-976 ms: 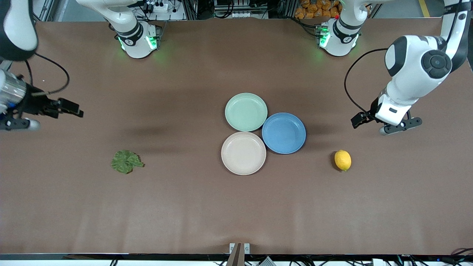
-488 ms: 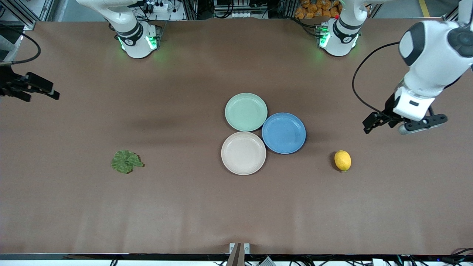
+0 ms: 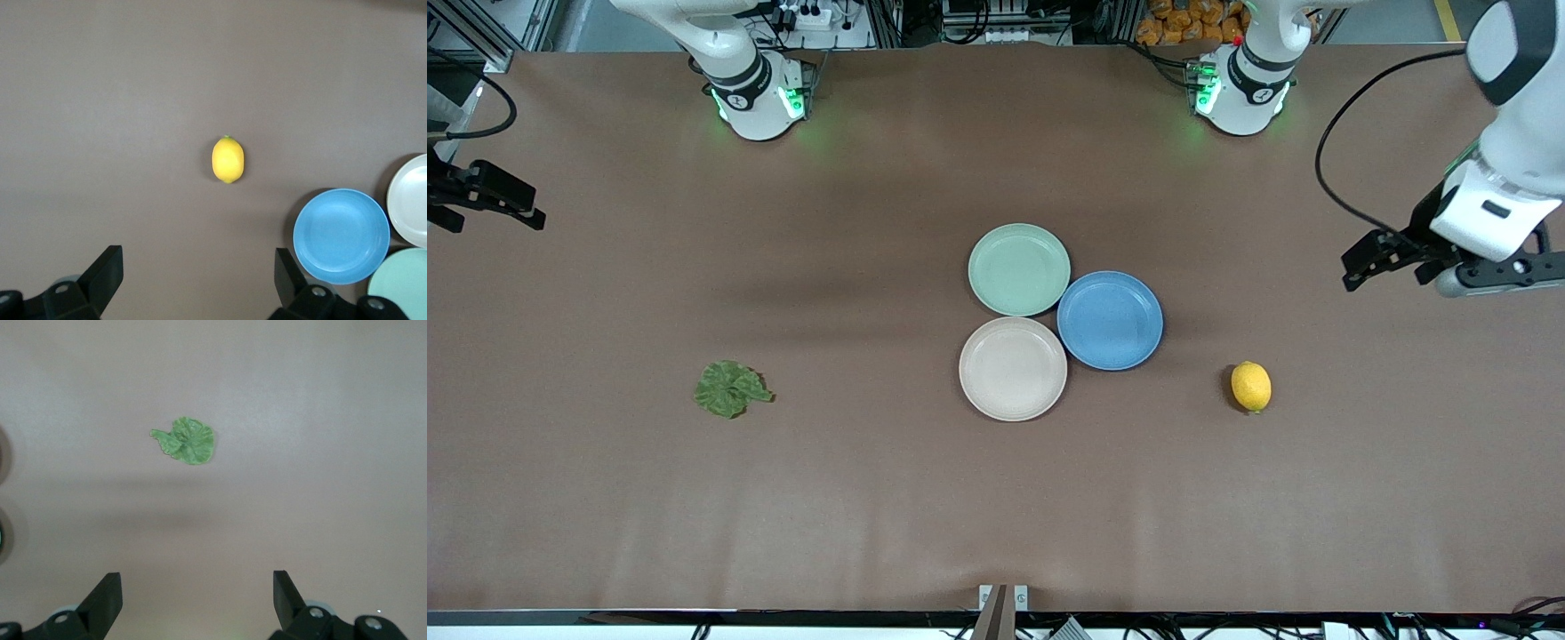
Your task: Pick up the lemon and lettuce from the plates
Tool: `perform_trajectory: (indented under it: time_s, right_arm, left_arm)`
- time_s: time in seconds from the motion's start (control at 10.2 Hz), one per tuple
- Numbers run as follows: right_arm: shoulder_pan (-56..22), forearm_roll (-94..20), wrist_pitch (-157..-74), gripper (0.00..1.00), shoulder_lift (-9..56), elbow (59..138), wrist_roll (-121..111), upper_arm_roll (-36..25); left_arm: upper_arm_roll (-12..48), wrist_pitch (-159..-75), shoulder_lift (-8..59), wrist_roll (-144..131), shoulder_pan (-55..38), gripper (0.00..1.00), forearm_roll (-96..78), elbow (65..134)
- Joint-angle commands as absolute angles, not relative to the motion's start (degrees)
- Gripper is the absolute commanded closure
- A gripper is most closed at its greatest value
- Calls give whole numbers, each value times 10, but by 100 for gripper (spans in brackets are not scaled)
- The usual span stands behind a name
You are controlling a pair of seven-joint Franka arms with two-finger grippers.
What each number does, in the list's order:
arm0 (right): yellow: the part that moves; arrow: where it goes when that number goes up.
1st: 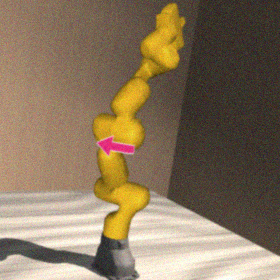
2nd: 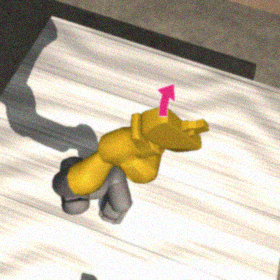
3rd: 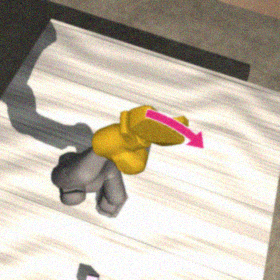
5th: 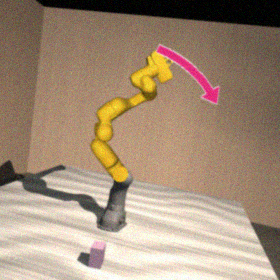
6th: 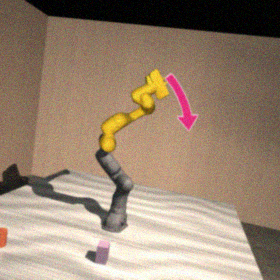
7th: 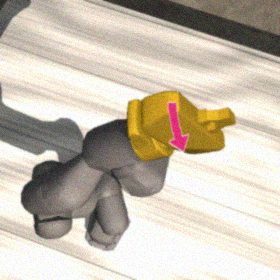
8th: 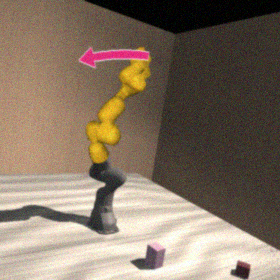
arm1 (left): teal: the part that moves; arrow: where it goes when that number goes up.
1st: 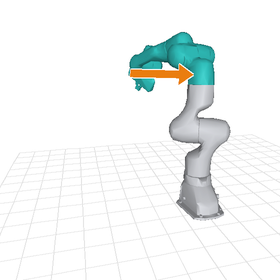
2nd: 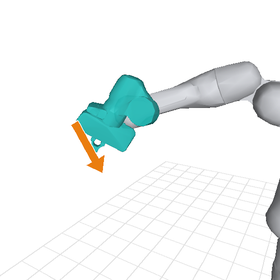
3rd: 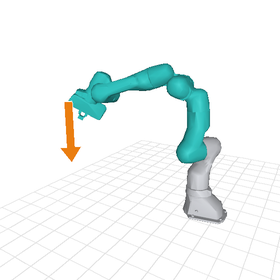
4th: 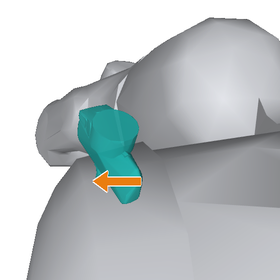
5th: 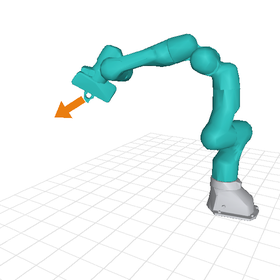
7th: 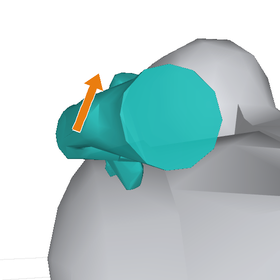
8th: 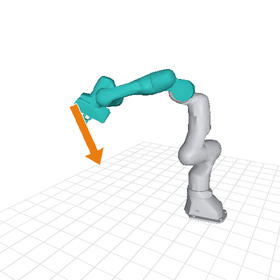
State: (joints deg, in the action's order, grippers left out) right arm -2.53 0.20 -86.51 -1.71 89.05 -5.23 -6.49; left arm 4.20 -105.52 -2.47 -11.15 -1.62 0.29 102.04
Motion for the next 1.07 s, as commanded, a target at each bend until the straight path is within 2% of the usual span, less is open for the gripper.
perform_trajectory:
  time_s: [0.0, 0.2, 0.98]
  right_arm:
    - [-15, 11, -860, 0, -28, 889, -51, -55]
    - [-15, 8, -860, 0, -29, 887, -51, -54]
    - [-17, -3, -858, 0, -39, 886, -51, -54]
  left_arm:
    - [46, -940, -4, -98, -20, 0, 5, 920]
    - [46, -895, 2, -65, -20, 0, 4, 875]
    - [71, -898, -3, -64, -18, 0, -6, 857]
